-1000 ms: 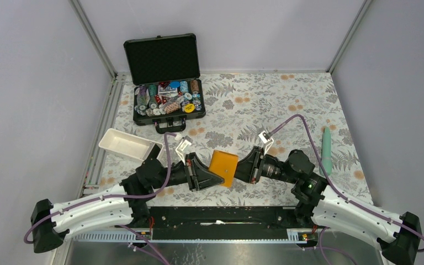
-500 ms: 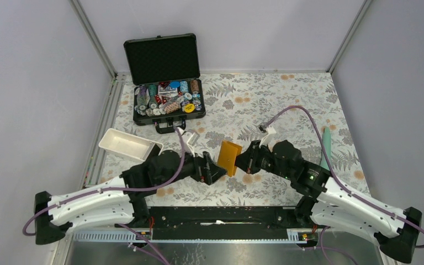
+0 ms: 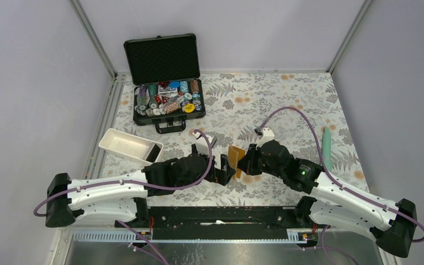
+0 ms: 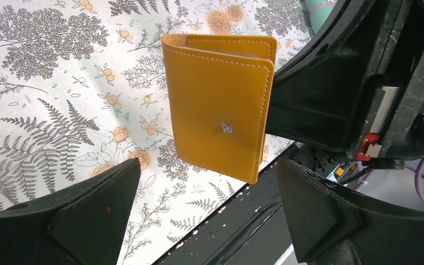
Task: Put the credit cards into the card holder
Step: Open the card holder.
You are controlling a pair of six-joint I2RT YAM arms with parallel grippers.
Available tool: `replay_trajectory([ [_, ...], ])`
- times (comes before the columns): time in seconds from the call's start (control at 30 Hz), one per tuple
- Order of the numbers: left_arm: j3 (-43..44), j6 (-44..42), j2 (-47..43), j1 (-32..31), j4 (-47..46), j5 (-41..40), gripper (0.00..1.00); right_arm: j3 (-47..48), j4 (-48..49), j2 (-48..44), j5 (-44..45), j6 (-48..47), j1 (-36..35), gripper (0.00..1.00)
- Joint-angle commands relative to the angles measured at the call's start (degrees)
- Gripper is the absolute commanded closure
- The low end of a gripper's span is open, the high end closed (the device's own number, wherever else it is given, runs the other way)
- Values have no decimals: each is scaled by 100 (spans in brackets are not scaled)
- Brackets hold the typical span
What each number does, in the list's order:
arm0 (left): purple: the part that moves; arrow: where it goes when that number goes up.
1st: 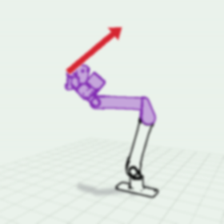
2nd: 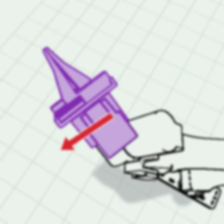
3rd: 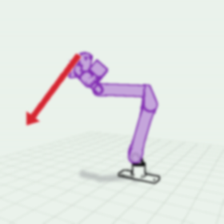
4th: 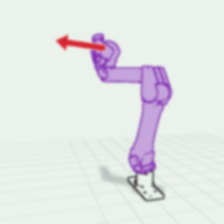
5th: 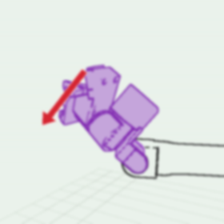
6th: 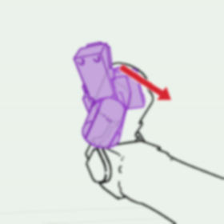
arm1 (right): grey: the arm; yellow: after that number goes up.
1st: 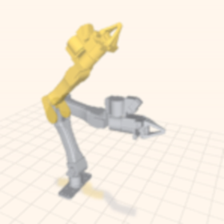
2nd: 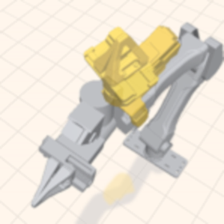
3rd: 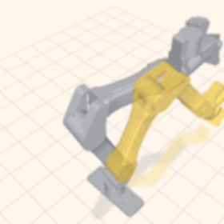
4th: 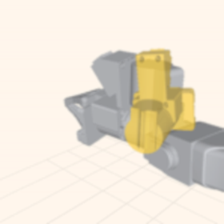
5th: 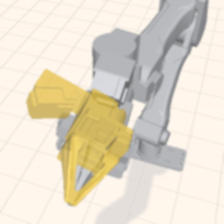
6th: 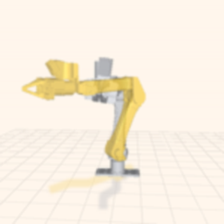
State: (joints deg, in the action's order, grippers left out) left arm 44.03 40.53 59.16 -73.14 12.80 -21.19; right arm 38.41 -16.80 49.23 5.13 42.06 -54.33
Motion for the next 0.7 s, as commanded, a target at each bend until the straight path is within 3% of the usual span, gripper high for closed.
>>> replay_trajectory([
  [0.0, 225, 63, 110, -24, -377, -239, 1, 297, 45, -44, 149, 61, -8, 100],
  [0.43, 112, 167, 553, -16, -993, -34, 2, 257, 85, -153, 2, 125, -8, 100],
  [0.67, -210, 257, 263, 29, -1163, 39, 13, 219, 83, -266, -23, 129, -12, 100],
])
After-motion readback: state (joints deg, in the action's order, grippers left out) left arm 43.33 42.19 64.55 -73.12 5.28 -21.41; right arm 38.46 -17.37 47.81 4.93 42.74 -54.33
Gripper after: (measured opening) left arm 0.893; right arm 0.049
